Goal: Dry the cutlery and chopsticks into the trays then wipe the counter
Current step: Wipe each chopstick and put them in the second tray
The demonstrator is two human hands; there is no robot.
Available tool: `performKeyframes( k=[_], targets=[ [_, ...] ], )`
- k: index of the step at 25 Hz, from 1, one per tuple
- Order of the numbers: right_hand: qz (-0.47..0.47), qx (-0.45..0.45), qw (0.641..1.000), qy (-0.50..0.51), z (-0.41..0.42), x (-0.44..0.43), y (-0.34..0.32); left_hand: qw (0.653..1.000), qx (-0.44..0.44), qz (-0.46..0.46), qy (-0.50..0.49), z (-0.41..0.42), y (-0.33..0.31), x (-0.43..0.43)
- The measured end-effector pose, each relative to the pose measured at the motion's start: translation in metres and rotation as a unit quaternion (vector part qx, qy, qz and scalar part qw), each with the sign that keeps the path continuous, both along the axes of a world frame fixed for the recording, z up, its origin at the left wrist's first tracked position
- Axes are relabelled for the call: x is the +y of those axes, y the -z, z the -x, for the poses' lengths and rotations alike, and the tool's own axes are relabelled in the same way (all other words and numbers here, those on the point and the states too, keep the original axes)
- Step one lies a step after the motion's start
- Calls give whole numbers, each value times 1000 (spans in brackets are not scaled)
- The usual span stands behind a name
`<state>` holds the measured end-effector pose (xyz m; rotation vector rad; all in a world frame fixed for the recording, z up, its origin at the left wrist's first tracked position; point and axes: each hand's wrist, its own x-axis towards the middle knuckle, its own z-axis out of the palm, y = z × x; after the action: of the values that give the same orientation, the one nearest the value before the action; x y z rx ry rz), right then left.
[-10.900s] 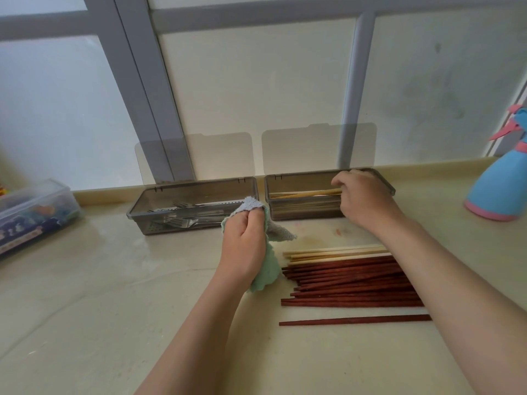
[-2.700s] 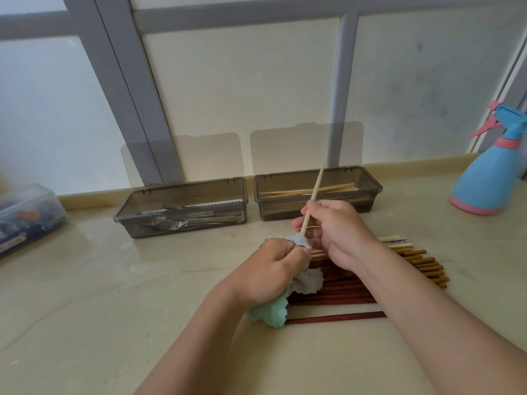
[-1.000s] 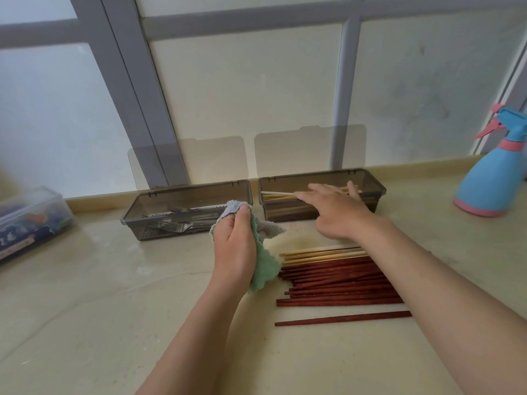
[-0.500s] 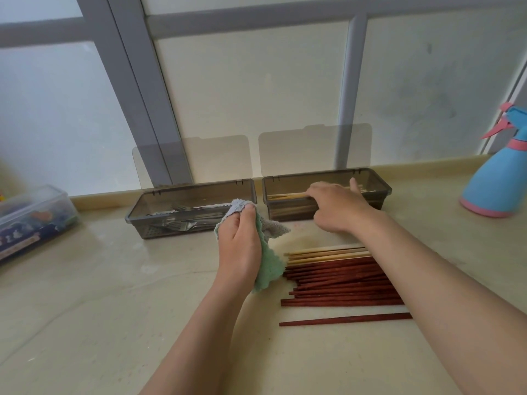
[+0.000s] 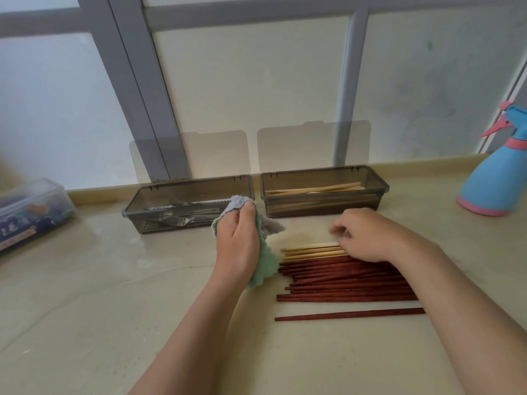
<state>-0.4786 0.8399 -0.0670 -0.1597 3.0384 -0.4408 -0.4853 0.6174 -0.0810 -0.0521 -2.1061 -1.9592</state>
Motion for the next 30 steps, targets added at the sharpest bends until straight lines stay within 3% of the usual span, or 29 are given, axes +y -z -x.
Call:
performKeyframes(
  k=[18, 23, 30],
  targets=[
    [-27, -63, 998, -8, -3, -3, -2, 998, 18, 63, 12, -4, 1, 1],
    [6, -62, 998, -10, -7, -1, -3, 996, 26, 81, 14, -3, 0, 1],
    [110, 121, 986, -32, -12, -6, -10, 1000, -6, 19, -23, -2, -1, 2]
  ],
)
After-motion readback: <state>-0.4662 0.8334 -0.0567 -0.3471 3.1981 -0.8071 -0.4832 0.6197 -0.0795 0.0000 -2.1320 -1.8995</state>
